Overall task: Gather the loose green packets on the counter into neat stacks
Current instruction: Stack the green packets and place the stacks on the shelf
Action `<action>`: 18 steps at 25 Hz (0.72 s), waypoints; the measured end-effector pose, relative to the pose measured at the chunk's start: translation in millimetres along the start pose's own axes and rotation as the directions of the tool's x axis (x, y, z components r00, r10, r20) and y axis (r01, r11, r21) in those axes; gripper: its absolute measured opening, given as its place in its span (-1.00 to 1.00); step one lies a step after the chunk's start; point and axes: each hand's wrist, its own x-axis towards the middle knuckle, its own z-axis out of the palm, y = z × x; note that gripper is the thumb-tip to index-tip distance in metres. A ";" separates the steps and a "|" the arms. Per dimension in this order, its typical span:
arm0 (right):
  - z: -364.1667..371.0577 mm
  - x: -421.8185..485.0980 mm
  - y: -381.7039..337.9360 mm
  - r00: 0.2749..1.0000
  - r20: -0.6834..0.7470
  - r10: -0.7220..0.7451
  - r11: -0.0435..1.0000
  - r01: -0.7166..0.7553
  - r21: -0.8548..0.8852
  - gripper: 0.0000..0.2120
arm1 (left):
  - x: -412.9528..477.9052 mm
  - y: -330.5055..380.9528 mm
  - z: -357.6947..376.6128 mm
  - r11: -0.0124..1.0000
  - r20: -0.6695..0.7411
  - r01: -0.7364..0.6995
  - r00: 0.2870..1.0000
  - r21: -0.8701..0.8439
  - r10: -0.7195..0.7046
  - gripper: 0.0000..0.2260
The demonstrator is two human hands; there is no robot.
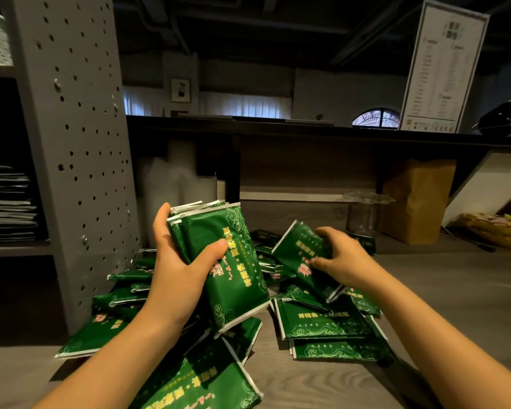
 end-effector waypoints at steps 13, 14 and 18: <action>28.9 -48.9 -81.6 0.970 0.062 -0.234 0.517 0.070 0.853 -0.78 | 6.3 -8.3 -1.7 0.985 0.000 0.147 0.989 -0.086 -0.147 -0.27; 36.1 -52.0 -85.1 0.975 0.018 -0.222 0.532 0.105 0.840 -0.77 | 6.3 -8.7 -1.4 0.983 0.000 0.158 0.987 -0.095 -0.159 -0.23; 54.8 -60.9 -91.0 0.958 -0.021 -0.286 0.522 0.175 0.835 -0.67 | 2.8 -10.5 2.7 0.986 -0.015 0.138 0.990 -0.093 -0.140 -0.08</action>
